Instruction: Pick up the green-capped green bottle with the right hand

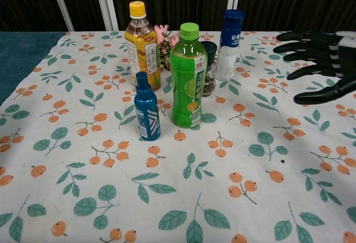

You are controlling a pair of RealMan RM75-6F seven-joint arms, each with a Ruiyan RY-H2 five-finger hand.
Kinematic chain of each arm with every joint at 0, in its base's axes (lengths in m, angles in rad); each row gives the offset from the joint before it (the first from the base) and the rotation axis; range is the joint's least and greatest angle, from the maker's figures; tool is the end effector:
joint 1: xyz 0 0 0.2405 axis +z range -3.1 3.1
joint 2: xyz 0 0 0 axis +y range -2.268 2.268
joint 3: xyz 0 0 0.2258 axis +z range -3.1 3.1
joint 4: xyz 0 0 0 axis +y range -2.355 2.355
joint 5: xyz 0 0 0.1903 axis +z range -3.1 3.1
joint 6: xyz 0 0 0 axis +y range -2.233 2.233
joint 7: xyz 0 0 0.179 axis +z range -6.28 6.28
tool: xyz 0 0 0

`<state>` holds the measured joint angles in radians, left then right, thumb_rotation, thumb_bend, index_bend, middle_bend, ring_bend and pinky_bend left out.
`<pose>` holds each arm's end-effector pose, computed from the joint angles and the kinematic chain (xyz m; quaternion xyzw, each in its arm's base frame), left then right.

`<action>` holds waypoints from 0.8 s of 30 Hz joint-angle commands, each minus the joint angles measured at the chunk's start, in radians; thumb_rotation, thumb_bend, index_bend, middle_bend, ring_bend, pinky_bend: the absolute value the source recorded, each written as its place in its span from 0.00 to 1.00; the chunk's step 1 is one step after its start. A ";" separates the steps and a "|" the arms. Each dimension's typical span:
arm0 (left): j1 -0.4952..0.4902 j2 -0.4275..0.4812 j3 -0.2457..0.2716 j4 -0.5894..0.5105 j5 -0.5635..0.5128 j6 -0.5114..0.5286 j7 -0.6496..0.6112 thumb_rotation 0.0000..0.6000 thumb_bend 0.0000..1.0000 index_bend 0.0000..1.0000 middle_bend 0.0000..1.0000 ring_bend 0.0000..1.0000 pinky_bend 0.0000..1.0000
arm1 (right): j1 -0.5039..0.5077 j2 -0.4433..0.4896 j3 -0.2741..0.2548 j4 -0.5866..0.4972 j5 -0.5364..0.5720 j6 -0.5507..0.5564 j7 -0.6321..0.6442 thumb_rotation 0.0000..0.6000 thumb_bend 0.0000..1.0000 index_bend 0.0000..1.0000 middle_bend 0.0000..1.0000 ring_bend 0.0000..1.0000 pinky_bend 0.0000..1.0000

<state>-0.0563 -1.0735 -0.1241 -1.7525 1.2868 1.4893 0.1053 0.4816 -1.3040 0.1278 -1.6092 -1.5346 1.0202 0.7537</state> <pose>-0.2872 0.2125 0.1890 -0.5148 -0.4218 -0.3613 0.6532 -0.1629 -0.2966 0.0457 0.5420 -0.6349 0.5163 0.1911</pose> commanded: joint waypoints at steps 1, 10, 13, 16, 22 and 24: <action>0.000 0.001 -0.001 -0.001 -0.001 0.000 0.000 1.00 0.53 0.16 0.04 0.05 0.00 | 0.045 -0.044 0.032 0.026 0.048 -0.051 -0.041 1.00 0.18 0.10 0.12 0.10 0.18; -0.002 0.002 -0.005 -0.003 -0.012 -0.004 0.001 1.00 0.53 0.16 0.04 0.05 0.00 | 0.125 -0.137 0.088 0.053 0.170 -0.129 -0.148 1.00 0.26 0.12 0.16 0.11 0.18; -0.003 0.001 -0.007 -0.002 -0.009 0.000 -0.005 1.00 0.53 0.16 0.04 0.05 0.00 | 0.146 -0.152 0.092 0.056 0.186 -0.150 -0.181 1.00 0.26 0.13 0.16 0.11 0.18; -0.003 -0.001 -0.008 0.001 -0.009 0.000 -0.006 1.00 0.53 0.16 0.04 0.05 0.00 | 0.163 -0.168 0.099 0.050 0.207 -0.164 -0.213 1.00 0.26 0.13 0.16 0.11 0.18; -0.005 -0.001 -0.008 0.002 -0.011 -0.002 -0.006 1.00 0.53 0.16 0.04 0.05 0.00 | 0.189 -0.209 0.115 0.055 0.272 -0.179 -0.280 1.00 0.26 0.14 0.16 0.11 0.18; -0.005 0.000 -0.008 0.002 -0.012 -0.003 -0.007 1.00 0.53 0.16 0.04 0.05 0.00 | 0.195 -0.219 0.119 0.056 0.289 -0.182 -0.296 1.00 0.26 0.14 0.16 0.12 0.18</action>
<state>-0.0610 -1.0737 -0.1320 -1.7504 1.2748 1.4864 0.0983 0.6701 -1.5143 0.2417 -1.5547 -1.2564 0.8419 0.4685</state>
